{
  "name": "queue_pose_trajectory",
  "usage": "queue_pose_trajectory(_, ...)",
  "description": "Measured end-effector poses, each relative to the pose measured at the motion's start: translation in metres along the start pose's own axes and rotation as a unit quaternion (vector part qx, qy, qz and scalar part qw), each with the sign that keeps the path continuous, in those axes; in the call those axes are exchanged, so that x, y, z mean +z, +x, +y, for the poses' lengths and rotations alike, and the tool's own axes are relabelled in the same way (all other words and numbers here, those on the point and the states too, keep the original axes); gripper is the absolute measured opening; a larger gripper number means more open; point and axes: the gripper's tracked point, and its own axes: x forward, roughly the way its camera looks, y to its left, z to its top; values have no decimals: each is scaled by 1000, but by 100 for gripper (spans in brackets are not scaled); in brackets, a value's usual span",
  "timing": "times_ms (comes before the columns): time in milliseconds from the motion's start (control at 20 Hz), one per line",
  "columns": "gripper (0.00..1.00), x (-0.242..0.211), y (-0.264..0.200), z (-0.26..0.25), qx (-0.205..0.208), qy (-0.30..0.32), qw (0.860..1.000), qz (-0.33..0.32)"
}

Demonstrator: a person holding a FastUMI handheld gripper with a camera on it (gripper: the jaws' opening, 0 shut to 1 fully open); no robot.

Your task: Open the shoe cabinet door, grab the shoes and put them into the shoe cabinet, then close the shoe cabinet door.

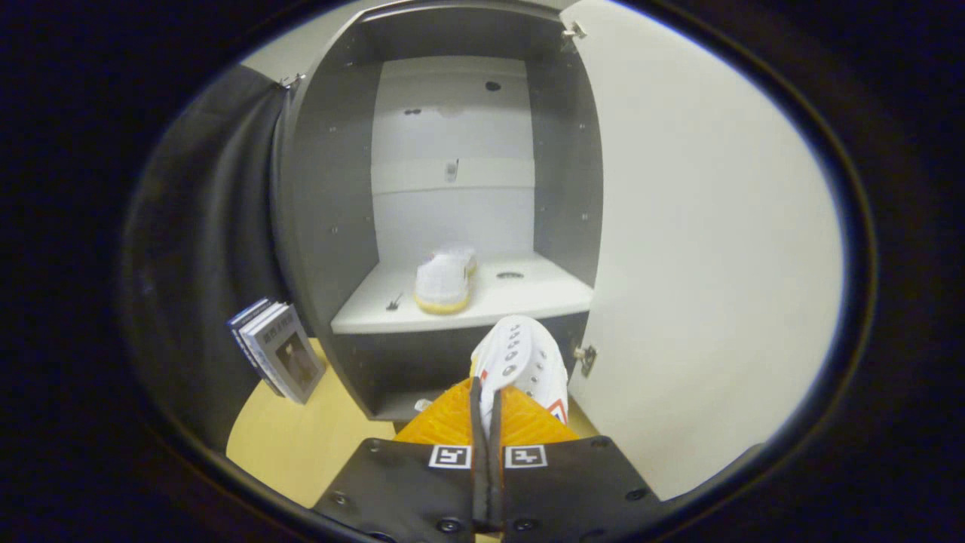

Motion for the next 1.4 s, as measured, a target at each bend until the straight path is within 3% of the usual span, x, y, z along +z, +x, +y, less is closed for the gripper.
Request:
queue_pose_trajectory(300,2,80,68,-4,30,-19,999,-24)
queue_pose_trajectory(600,2,105,153,-7,54,-55,997,-15)
queue_pose_trajectory(1000,2,94,236,-12,64,-71,995,23)
queue_pose_trajectory(1400,2,71,246,-2,79,-84,992,53)
